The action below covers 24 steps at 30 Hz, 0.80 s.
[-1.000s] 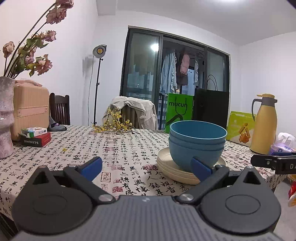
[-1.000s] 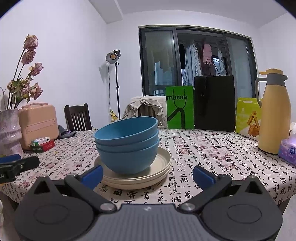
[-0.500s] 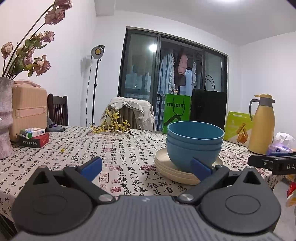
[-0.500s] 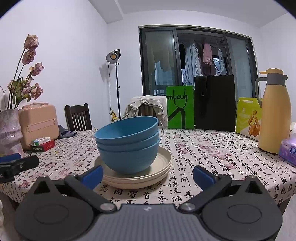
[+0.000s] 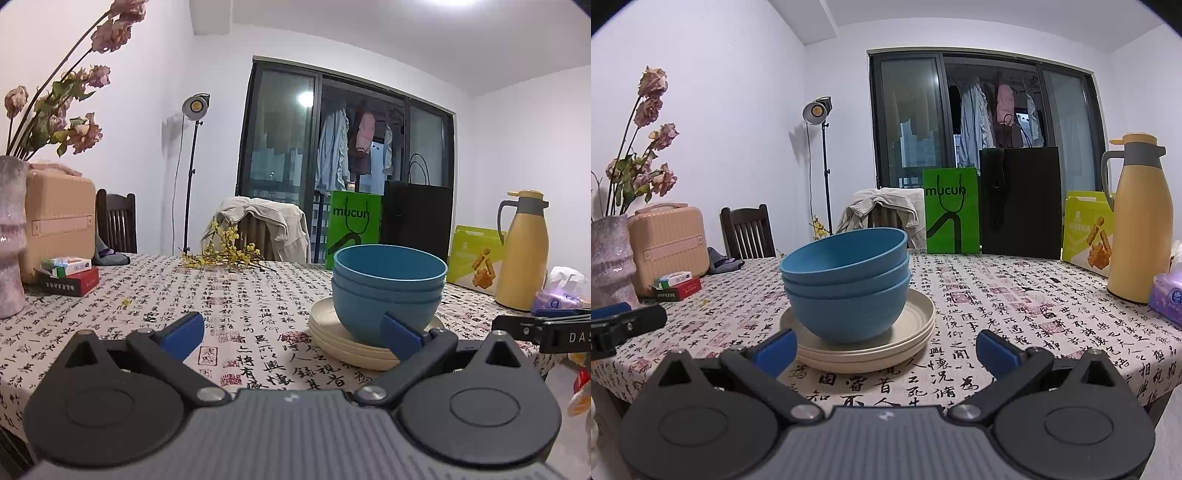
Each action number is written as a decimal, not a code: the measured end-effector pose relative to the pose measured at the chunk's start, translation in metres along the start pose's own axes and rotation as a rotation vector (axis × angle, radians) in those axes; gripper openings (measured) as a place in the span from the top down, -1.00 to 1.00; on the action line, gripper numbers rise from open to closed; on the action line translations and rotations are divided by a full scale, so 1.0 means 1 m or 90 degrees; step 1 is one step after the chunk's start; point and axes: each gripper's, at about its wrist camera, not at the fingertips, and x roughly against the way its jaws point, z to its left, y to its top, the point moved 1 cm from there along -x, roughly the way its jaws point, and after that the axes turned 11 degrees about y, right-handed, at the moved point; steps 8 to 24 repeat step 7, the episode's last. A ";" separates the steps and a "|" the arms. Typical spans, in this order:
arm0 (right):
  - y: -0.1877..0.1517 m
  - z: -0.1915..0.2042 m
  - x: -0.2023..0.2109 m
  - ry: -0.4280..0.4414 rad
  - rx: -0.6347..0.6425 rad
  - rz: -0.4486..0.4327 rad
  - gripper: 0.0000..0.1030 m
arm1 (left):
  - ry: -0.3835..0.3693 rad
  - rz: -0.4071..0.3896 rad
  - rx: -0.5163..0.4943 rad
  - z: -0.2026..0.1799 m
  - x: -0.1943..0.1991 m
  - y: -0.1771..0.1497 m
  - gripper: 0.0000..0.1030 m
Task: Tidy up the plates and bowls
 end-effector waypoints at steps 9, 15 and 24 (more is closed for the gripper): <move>-0.002 0.001 -0.001 0.002 0.000 0.003 -1.00 | 0.000 -0.010 -0.003 -0.001 0.002 0.000 -1.00; -0.002 0.001 -0.001 0.002 0.000 0.003 -1.00 | 0.000 -0.010 -0.003 -0.001 0.002 0.000 -1.00; -0.002 0.001 -0.001 0.002 0.000 0.003 -1.00 | 0.000 -0.010 -0.003 -0.001 0.002 0.000 -1.00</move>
